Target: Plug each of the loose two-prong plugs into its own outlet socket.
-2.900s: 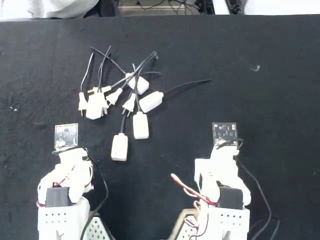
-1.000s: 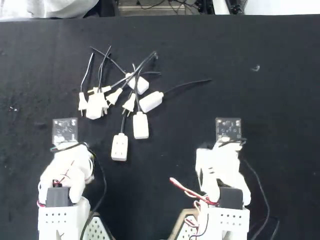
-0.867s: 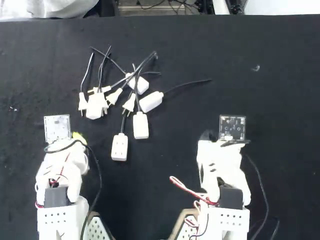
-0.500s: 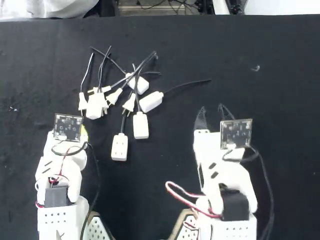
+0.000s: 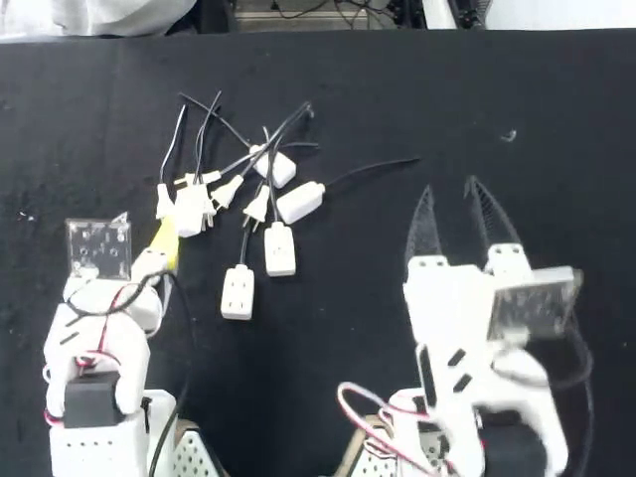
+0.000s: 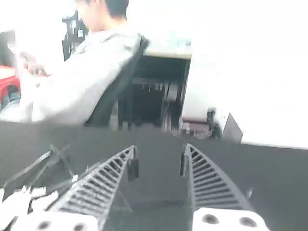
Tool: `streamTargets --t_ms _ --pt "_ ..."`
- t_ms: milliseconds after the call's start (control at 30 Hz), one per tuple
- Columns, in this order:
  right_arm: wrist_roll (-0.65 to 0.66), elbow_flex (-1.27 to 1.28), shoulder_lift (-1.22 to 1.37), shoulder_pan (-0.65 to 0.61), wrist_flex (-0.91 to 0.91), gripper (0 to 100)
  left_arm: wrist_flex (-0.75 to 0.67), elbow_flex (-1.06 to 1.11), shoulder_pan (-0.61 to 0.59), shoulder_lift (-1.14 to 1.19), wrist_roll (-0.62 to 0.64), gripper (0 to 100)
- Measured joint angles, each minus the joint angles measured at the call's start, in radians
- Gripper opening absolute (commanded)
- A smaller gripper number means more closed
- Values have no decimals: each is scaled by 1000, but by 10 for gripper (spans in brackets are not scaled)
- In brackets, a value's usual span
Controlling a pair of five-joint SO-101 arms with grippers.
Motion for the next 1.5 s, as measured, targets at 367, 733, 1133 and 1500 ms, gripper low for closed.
streamTargets --t_ms 367,733,1133,1500 --pt "-21 204 542 -23 -230 158 0 -203 224 827 149 207" --pt "-44 322 621 -23 -416 158 0 -299 351 1165 209 223" --pt "-44 322 621 -23 -416 157 -204 -172 354 1174 265 220" --pt "-44 342 621 -23 -419 158 -209 -164 341 1174 265 30"
